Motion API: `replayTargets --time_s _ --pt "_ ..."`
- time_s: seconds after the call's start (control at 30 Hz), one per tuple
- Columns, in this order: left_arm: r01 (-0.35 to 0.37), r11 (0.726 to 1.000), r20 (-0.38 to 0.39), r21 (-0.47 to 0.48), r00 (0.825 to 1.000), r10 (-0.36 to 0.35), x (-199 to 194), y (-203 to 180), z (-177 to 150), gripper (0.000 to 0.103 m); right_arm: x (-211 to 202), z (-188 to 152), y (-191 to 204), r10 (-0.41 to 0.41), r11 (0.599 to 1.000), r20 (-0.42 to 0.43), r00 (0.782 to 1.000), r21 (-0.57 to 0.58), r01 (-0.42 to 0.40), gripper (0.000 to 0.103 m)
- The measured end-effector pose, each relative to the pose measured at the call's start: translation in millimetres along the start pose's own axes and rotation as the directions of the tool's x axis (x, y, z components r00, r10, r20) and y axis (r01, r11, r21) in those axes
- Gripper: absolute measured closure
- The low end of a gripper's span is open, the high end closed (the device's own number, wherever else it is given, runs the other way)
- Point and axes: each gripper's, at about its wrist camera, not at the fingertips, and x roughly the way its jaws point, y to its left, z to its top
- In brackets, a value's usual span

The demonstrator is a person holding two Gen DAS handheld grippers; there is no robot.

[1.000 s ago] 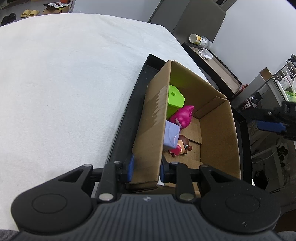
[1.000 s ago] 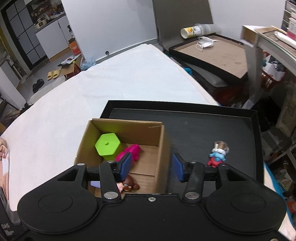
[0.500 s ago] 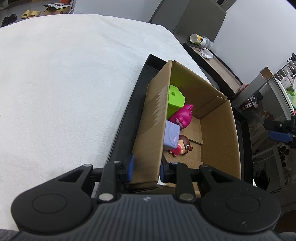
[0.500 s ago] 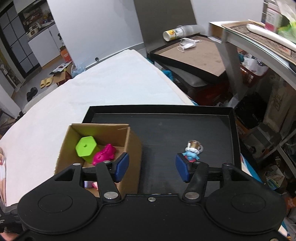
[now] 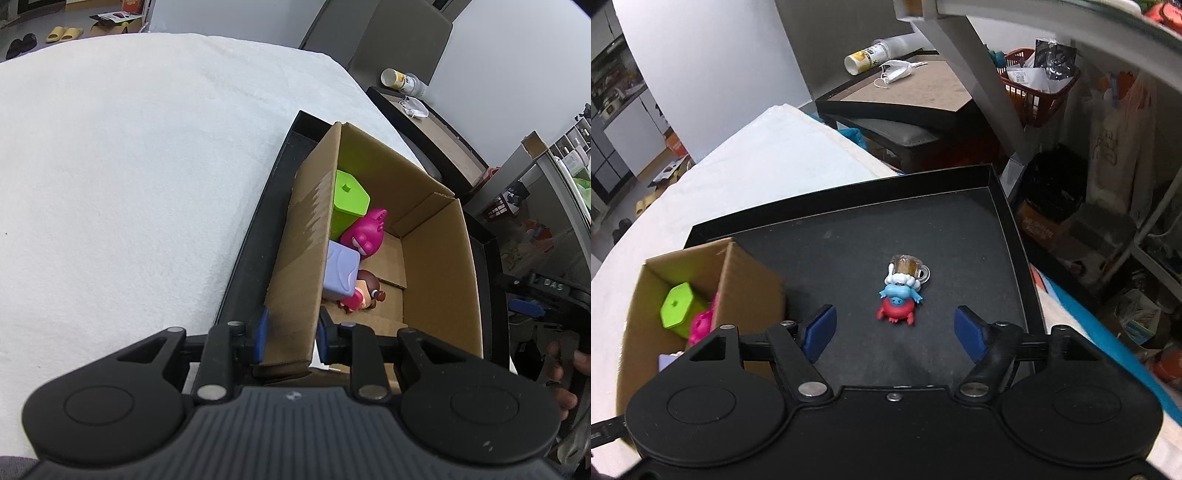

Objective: Organize rigid objects
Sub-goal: 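Move the right gripper toward the blue-and-red figure holding a mug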

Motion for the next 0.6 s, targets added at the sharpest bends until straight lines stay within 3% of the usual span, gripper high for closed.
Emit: replayTargets --time_s 0.2,0.3,0.6 --pt "-0.018 1.0 -0.006 -0.009 1.0 0.018 4.3 -1.4 1.8 0.079 19.0 4.0 -1.1 0.04 0.999 -0.009 0.999 -0.01 -0.04 0.034" --pt "-0.03 1.0 -0.011 -0.005 0.999 0.03 7.3 -2.3 2.6 0.079 30.2 7.4 -5.9 0.054 0.999 -0.011 0.998 0.003 -0.054 0.04" --pt "-0.045 0.999 -0.02 0.0 0.999 0.045 12.1 -3.3 2.3 0.078 55.6 14.5 -13.7 0.013 0.998 -0.034 0.999 0.059 -0.011 0.042"
